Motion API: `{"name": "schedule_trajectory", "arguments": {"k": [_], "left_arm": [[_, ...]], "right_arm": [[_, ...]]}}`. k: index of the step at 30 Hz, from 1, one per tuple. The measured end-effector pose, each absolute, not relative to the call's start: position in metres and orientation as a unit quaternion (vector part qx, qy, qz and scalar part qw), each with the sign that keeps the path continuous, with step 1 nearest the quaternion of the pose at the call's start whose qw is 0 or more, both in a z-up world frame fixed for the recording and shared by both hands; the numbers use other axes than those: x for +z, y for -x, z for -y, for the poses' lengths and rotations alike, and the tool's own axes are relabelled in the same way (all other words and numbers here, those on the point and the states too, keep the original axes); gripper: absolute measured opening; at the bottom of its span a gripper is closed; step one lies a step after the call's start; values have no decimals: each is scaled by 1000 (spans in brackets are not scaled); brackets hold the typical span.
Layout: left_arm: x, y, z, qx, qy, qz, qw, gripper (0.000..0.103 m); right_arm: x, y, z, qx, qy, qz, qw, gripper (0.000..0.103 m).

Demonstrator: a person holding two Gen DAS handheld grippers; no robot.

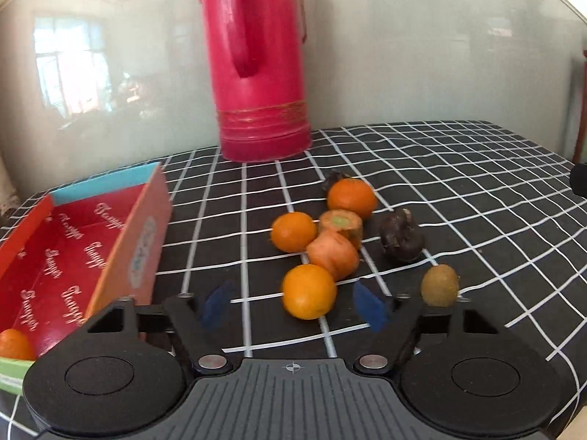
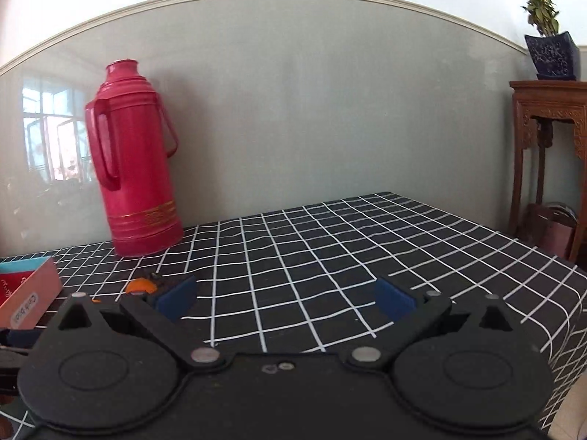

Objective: Organize fruits
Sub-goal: 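Grasp a small orange with the left gripper, then lower the small orange into the box and open the left gripper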

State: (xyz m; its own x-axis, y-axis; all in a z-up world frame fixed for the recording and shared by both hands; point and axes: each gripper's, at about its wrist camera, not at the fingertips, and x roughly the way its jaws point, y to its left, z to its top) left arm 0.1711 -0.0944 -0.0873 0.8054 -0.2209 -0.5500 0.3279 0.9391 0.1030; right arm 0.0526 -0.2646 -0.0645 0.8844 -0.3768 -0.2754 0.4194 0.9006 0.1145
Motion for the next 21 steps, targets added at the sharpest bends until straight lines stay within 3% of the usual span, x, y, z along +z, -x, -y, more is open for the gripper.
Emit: {"name": "schedule_trajectory", "arguments": {"k": [1,6,21], "left_arm": [[-88,-171,97,-150,-101,-279,943,47],[-90,-169,102,-149,-109,-276,943,32],[-66,-156,68,-88,-81,-211,970,32]], "right_arm": [[-65,-53,266,-207,-88,-126,966,97],[-66,-54,266,-202,-91,-132,966,97],[-62,-60,251,-168,-82,-138,973,97]]}}
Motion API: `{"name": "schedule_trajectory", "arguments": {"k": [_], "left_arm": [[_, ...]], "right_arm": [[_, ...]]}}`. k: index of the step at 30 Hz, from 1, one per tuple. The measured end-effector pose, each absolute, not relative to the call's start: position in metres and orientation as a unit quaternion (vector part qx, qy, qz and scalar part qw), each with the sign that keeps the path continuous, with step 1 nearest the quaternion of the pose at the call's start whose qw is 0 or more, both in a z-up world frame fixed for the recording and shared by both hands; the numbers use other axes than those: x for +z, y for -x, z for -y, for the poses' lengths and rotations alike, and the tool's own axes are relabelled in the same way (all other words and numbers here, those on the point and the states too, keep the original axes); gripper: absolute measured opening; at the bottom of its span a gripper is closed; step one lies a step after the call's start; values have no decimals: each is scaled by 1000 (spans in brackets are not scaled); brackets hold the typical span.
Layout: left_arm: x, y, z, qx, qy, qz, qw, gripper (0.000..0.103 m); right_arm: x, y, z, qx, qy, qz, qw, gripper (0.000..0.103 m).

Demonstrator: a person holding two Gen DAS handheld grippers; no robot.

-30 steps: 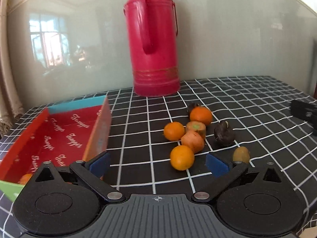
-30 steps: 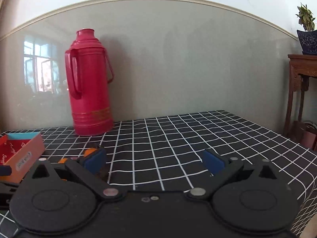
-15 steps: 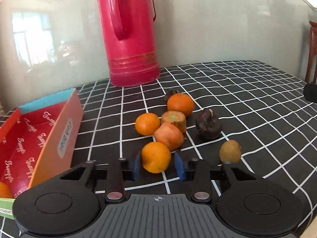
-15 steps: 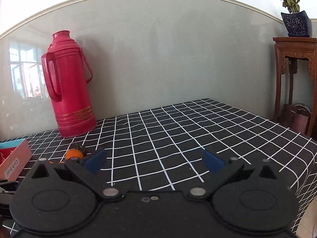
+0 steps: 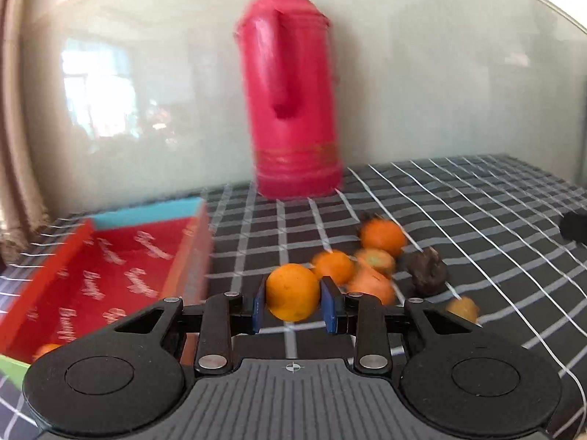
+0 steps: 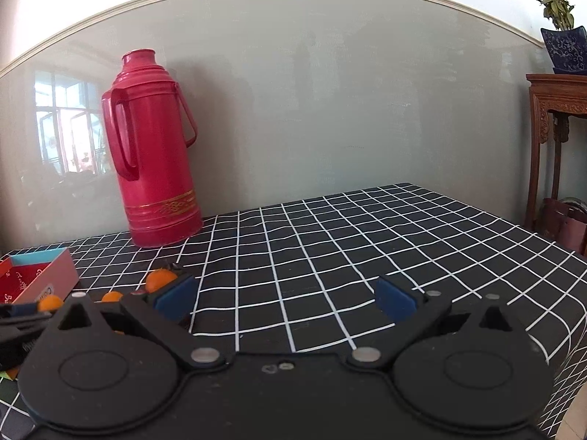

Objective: Organize fruits
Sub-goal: 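Lower the small orange into the box and open the left gripper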

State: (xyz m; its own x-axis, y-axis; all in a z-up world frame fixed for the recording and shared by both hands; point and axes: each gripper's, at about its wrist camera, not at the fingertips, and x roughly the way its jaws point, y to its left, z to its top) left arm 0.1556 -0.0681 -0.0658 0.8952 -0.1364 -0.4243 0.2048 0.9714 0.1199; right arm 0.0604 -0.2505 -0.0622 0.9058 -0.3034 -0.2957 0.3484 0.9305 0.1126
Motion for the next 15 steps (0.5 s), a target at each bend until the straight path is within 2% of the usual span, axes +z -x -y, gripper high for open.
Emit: {"name": "schedule_trajectory", "arguments": {"k": [7,15], "left_arm": [[-51,-158,26,-21,-41,-197,979,32],[-51,-164,-16,52,-9,-221,974,32]], "right_arm": [[-61,-67,235,-151,-70,-140,976,97],[-62,-72,214,-125,-47,-145,980,97]]}}
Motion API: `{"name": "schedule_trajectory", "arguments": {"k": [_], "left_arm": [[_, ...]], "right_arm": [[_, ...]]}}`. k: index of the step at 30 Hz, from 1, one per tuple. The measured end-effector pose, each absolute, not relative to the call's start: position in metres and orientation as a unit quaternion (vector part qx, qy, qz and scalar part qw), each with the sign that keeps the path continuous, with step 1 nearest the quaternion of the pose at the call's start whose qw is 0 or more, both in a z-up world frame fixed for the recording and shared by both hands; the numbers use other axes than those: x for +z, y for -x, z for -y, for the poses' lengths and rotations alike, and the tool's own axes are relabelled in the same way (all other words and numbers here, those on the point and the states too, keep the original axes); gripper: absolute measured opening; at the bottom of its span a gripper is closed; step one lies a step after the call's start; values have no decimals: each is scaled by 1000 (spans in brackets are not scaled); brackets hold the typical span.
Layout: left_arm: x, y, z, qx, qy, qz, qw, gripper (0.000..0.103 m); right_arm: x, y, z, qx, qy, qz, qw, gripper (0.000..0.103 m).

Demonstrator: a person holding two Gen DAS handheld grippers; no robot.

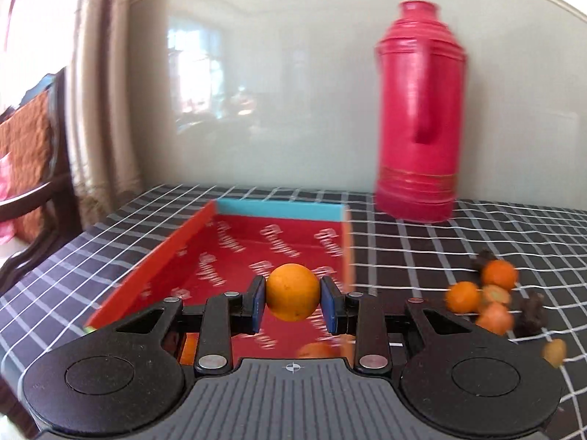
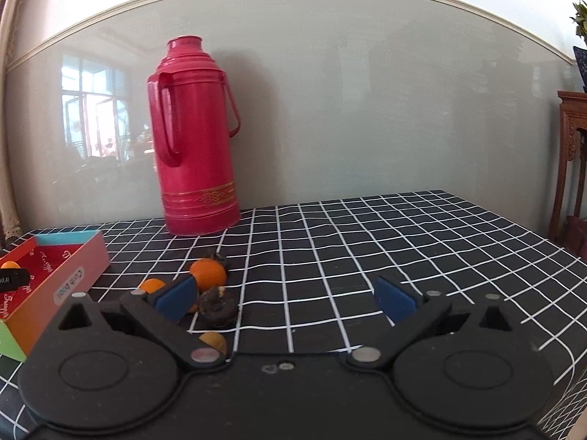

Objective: Organize fruits
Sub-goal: 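Lower the small orange into the box and open the left gripper, then grasp the small brown potato with the right gripper and lift it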

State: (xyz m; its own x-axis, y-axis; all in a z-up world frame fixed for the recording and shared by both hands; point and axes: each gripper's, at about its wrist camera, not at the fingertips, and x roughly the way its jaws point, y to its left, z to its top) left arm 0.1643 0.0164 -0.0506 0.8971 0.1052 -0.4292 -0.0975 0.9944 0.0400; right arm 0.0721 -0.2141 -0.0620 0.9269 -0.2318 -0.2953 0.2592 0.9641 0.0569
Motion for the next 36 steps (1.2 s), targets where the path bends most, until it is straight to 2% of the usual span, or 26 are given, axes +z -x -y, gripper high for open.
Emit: {"name": "schedule_trajectory", "arguments": {"k": [7,15,16,17,18,19,23,25,27,28,34,36], "left_arm": [[-60,-178,-48,106,29,-276,955,32],[-59,-177,-55,127,30,-283,950,34],[-59,-176,-57,123,35,-282,951,44],[-57,-174,-57,123,37,-280,951,59],[-55,-170,-58,124,36,-271,954,90],[-52,-166,-57,134,31,-259,956,103],[-42,-152,-61,133,18,-225,965,103],[-41,-149,-70,133,29,-227,964,103],[-41,-146,-80,140,38,-228,963,103],[-41,-144,-85,144,42,-226,962,103],[-40,-134,-108,174,52,-214,960,103],[-40,-131,-114,178,52,-213,959,103]], "right_arm": [[-64,-77,201,-102,-32,-155,982,97],[-65,-83,192,-80,-30,-170,982,97],[-66,-84,192,-77,-33,-173,981,97],[-66,-85,192,-75,-36,-175,981,97],[-67,-87,192,-73,-40,-178,981,97],[-68,-88,191,-70,-44,-181,980,97],[-74,-98,189,-59,-61,-209,974,97],[-78,-103,186,-59,-59,-221,972,94],[-81,-108,182,-53,-55,-231,970,78],[-82,-111,180,-51,-51,-236,969,74],[-92,-124,178,-60,-60,-263,961,63],[-94,-128,179,-65,-67,-271,958,50]]}}
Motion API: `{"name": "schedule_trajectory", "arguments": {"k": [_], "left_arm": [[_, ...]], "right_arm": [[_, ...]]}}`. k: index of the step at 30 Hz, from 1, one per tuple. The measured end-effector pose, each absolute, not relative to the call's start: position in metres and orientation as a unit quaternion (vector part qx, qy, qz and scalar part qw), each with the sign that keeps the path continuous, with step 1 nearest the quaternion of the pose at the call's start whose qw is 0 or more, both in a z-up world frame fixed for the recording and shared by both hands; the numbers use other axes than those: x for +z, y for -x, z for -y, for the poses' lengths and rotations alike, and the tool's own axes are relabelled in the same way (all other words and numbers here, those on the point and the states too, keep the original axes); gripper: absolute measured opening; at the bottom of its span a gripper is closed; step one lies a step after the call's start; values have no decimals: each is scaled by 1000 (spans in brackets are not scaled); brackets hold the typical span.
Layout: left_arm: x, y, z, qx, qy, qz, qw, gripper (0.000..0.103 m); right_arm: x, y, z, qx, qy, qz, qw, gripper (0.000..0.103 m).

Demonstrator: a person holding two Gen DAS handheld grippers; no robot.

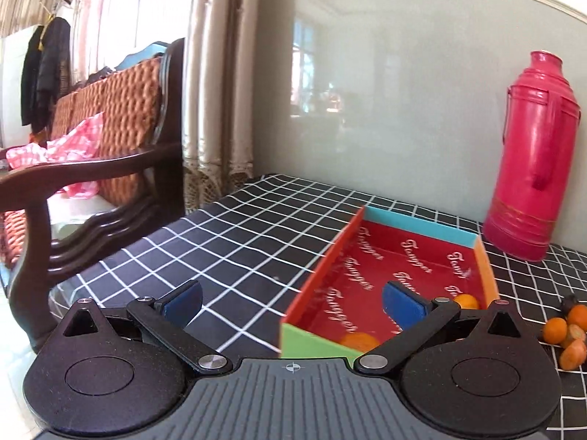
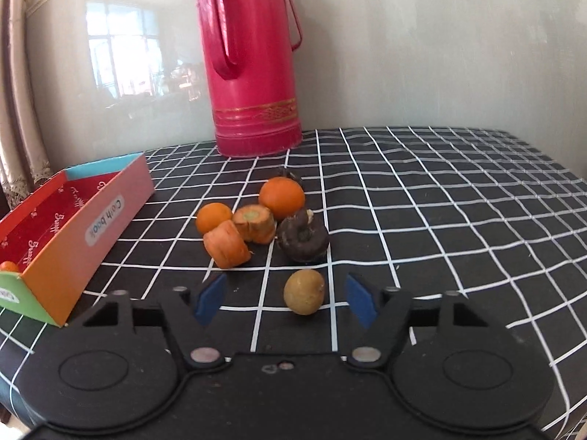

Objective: Organize fruits
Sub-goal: 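Grasp the small brown potato with the right gripper and lift it, then lower the potato into the box and open the right gripper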

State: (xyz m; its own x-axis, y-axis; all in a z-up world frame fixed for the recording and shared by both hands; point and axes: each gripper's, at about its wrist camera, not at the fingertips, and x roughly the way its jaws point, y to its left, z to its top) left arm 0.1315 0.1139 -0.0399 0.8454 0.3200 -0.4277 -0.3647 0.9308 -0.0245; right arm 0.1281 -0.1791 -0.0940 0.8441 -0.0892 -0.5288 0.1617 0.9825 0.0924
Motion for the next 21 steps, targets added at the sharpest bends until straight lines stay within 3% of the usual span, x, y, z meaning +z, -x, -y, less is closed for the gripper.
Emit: {"name": "schedule_trajectory", "arguments": {"k": [4,9,21], "left_arm": [[-40,-127,-125,187,52,-210,958,103],[-40,-122,-140,200,61,-213,954,103],[-42,-110,-161,223,68,-211,949,103]], "right_arm": [[-96,-133,179,-80,-64,-278,955,40],[-97,-135,173,-98,-40,-276,955,16],[-76,-125,145,7,-68,-221,973,16]]}}
